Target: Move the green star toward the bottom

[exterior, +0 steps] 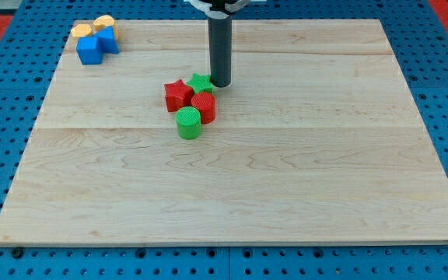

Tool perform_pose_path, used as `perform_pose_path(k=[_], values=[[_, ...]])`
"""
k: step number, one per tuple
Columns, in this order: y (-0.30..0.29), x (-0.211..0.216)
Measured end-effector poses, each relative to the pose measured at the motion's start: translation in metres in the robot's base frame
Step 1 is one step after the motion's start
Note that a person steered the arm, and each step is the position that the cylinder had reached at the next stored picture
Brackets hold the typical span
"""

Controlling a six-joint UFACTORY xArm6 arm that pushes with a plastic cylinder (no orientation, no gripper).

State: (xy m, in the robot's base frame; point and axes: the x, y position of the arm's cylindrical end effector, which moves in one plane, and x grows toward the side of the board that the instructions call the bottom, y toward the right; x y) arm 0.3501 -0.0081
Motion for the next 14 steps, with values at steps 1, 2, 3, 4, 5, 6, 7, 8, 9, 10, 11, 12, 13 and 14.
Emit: perform_pose_path(k=[1, 2, 3, 4, 5, 6, 7, 8, 9, 10, 11, 12, 13, 14], values=[[0.0, 0.0], [-0.002, 0.001], [-0.002, 0.0], [0.004, 0.0], [0.006, 0.0], [0.01, 0.0], [0.017, 0.0], [0.03, 0.0], [0.036, 0.001], [0.042, -0.006], [0.069, -0.022], [0.079, -0.024], [0.079, -0.024], [0.079, -0.032]])
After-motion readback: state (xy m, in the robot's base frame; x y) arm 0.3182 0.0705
